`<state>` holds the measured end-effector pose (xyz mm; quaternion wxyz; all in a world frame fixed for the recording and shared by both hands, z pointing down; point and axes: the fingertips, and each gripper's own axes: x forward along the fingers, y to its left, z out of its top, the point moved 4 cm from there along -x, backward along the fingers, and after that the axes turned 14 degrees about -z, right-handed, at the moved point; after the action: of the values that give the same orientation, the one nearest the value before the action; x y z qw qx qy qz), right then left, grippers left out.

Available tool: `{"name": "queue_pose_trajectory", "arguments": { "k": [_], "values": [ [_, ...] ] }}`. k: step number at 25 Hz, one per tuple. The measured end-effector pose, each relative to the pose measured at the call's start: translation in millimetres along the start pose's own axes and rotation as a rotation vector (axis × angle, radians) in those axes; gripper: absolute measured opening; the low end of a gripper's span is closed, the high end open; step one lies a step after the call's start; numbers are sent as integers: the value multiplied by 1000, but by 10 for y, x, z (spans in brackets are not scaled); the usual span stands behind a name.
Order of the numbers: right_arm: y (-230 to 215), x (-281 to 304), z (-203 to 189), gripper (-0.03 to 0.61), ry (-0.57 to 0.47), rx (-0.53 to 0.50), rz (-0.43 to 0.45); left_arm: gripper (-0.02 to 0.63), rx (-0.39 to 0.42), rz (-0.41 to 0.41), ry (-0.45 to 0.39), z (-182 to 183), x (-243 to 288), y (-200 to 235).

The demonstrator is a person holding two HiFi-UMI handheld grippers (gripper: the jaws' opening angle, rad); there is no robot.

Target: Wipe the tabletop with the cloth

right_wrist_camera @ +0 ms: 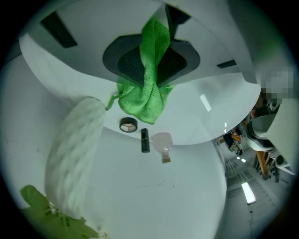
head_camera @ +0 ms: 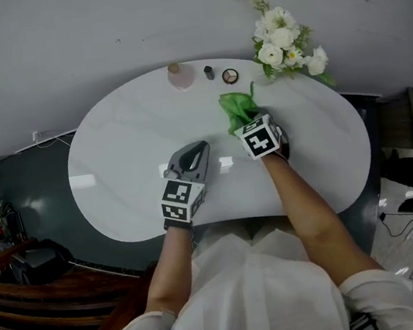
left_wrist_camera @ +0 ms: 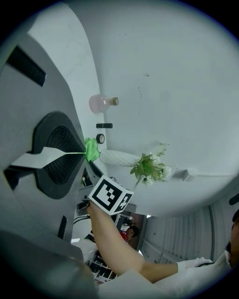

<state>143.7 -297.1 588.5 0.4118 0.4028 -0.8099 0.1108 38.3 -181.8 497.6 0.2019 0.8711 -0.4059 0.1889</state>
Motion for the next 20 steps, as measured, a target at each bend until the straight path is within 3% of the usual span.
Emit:
{"name": "queue_pose_trajectory", "arguments": {
  "k": [8,16,20],
  "values": [
    [-1100,-266,-680,83,42,3,-55,25,7,-25,7,149,514,-403],
    [-1830,-70,-604,83,42,7,-105,25,55,-52,-9,506,917,-785],
    [-2122,-52,-654,83,50,93,-142,25,64,-61,5,549,1075,-934]
  ]
}}
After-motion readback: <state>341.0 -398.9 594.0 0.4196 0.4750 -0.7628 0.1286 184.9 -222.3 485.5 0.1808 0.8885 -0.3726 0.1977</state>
